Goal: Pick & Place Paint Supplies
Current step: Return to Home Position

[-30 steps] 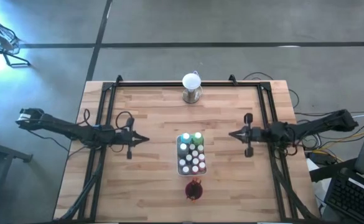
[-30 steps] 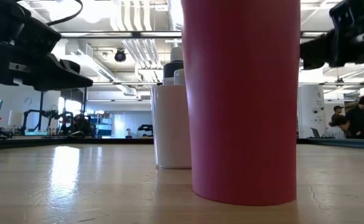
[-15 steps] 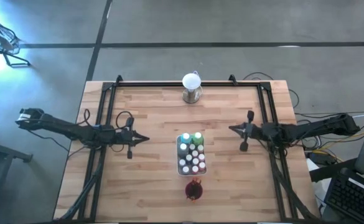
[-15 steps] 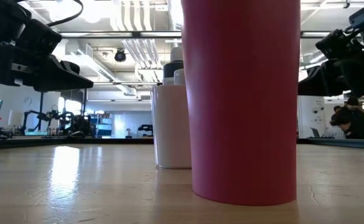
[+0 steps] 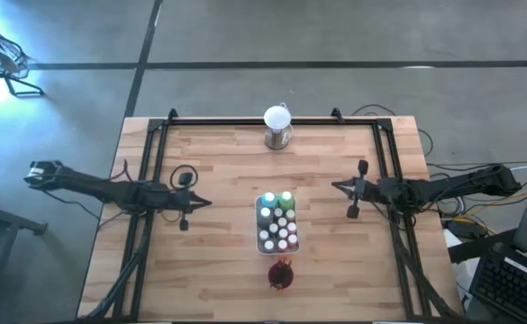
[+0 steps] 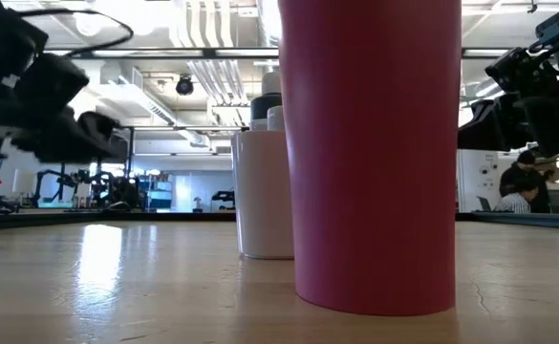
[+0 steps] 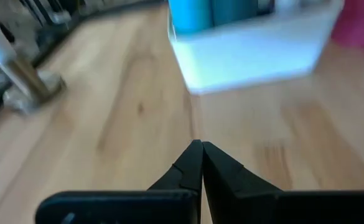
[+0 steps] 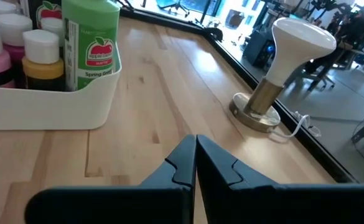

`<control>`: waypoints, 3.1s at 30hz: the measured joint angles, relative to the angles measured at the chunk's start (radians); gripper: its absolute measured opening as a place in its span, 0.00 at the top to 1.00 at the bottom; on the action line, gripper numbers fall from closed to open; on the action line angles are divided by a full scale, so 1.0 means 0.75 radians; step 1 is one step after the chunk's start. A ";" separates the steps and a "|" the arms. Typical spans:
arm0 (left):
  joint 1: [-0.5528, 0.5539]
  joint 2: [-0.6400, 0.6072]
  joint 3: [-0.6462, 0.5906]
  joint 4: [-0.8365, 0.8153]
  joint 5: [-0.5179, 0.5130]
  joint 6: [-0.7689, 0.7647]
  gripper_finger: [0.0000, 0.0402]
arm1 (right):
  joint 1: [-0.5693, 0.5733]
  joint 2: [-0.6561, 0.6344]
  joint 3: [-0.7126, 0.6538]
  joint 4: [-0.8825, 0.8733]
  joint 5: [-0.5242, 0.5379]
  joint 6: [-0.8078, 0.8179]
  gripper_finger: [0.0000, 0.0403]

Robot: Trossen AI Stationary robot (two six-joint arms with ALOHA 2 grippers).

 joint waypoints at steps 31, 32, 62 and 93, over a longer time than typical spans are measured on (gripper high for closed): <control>0.000 -0.628 -0.003 -0.106 0.036 -0.035 0.97 | 0.000 -0.274 0.001 -0.014 0.000 -0.001 0.98; 0.000 -0.628 -0.003 -0.106 0.036 -0.035 0.97 | 0.000 -0.279 0.001 -0.013 0.000 -0.001 0.98; 0.000 -0.628 0.000 -0.096 0.040 -0.035 0.97 | 0.000 -0.287 0.001 -0.014 -0.001 -0.001 0.98; 0.001 -0.628 0.001 -0.096 0.040 -0.034 0.97 | 0.000 -0.286 0.001 -0.014 0.000 -0.001 0.98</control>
